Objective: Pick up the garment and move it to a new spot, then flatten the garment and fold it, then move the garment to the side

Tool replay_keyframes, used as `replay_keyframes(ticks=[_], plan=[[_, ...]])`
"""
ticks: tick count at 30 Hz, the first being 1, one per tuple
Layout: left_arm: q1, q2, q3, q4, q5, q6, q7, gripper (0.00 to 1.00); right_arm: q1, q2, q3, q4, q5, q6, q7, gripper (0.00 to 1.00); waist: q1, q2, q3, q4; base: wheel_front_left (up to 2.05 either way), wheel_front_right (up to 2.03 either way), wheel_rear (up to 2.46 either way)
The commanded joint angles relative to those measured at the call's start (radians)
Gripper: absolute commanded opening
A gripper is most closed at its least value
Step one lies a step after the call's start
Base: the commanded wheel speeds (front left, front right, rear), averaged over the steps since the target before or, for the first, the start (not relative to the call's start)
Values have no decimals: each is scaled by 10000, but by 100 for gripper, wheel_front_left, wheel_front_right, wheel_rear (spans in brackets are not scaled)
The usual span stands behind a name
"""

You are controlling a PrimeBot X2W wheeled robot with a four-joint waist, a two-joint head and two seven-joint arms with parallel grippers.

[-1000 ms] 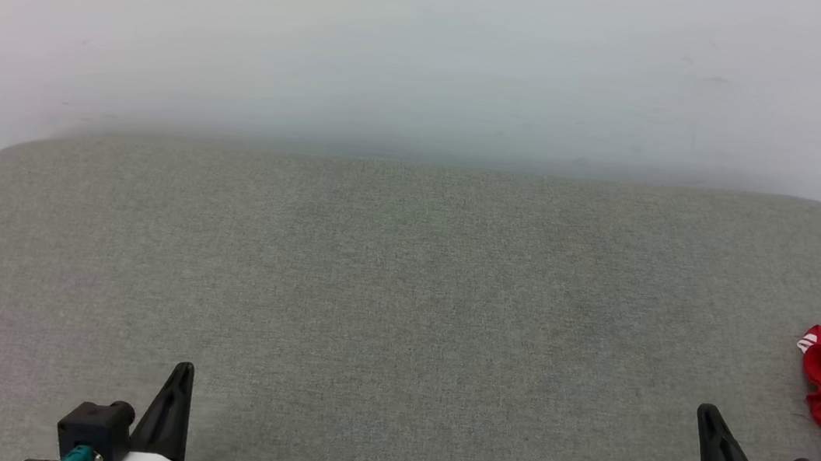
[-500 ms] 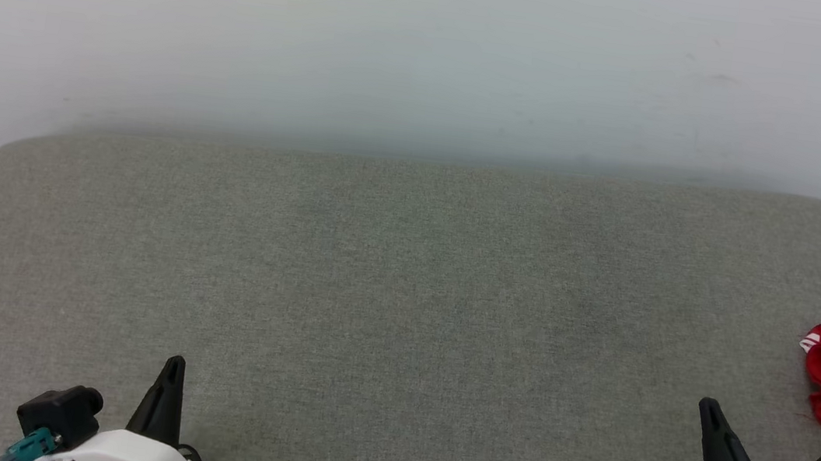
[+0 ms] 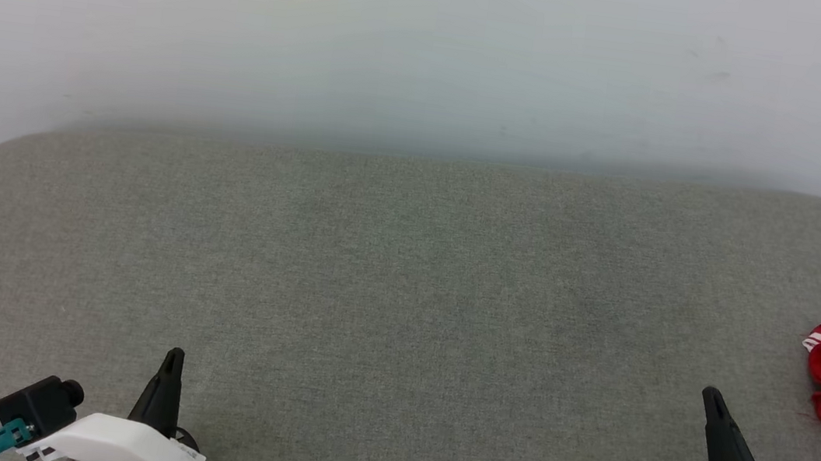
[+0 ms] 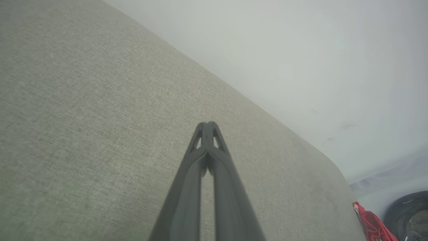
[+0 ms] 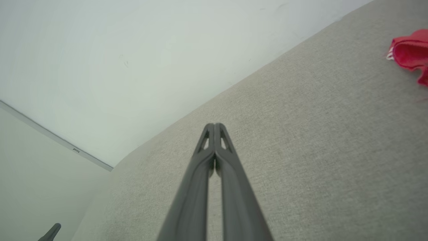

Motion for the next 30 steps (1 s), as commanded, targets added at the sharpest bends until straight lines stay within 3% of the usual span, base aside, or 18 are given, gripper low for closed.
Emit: replay_keyframes(ticks=[1, 30], plan=[[-320, -22, 129, -97, -338, -99, 80, 0, -299, 7, -35, -38, 385, 1, 15, 0, 0, -1, 6, 3, 0, 0, 0], [-714, -389, 775, 68, -3632, -566, 1000, 0, -925, 24, -173, 726, 3964, -1, 300, 0, 0, -1, 118, 53, 0, 0, 0]])
